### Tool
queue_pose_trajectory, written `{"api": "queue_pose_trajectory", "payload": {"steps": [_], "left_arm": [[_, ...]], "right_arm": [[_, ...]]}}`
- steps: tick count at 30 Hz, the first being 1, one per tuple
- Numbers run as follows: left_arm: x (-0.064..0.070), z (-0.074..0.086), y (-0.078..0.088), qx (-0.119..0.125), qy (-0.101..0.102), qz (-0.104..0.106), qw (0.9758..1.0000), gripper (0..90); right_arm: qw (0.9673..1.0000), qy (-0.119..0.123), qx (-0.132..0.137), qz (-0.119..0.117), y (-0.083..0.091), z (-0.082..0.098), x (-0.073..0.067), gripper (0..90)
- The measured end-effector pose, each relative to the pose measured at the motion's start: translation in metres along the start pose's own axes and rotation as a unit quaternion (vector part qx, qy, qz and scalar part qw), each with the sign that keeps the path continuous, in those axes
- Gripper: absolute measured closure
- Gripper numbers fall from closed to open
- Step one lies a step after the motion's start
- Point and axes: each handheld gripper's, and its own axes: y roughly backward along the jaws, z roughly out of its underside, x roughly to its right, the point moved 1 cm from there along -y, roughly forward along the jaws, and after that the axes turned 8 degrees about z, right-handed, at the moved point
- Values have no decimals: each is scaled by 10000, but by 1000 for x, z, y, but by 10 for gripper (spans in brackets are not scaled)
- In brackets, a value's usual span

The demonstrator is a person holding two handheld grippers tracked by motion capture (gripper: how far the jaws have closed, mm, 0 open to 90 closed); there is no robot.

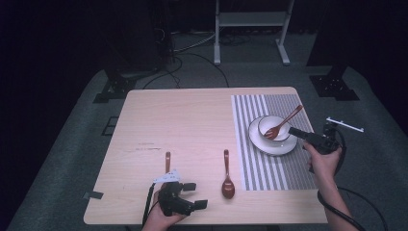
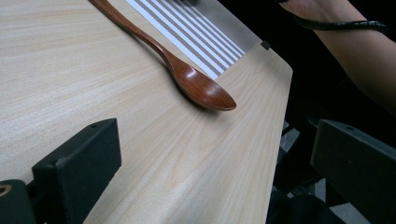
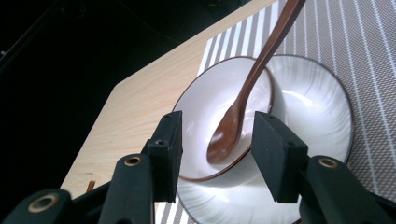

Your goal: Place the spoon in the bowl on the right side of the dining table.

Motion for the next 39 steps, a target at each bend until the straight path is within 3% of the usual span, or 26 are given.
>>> {"api": "queue_pose_trajectory", "payload": {"steps": [11, 25, 39], "left_arm": [[0, 0, 0, 13, 9, 0, 10000, 4], [0, 0, 0, -4, -11, -1, 10000, 5], [0, 0, 1, 8, -25, -6, 10000, 4]], "right_arm": [[9999, 55, -85, -134, 6, 10, -7, 513], [9986, 314, -273, -315, 10, 34, -25, 503], [9968, 587, -440, -312, 6, 57, -36, 486]]}}
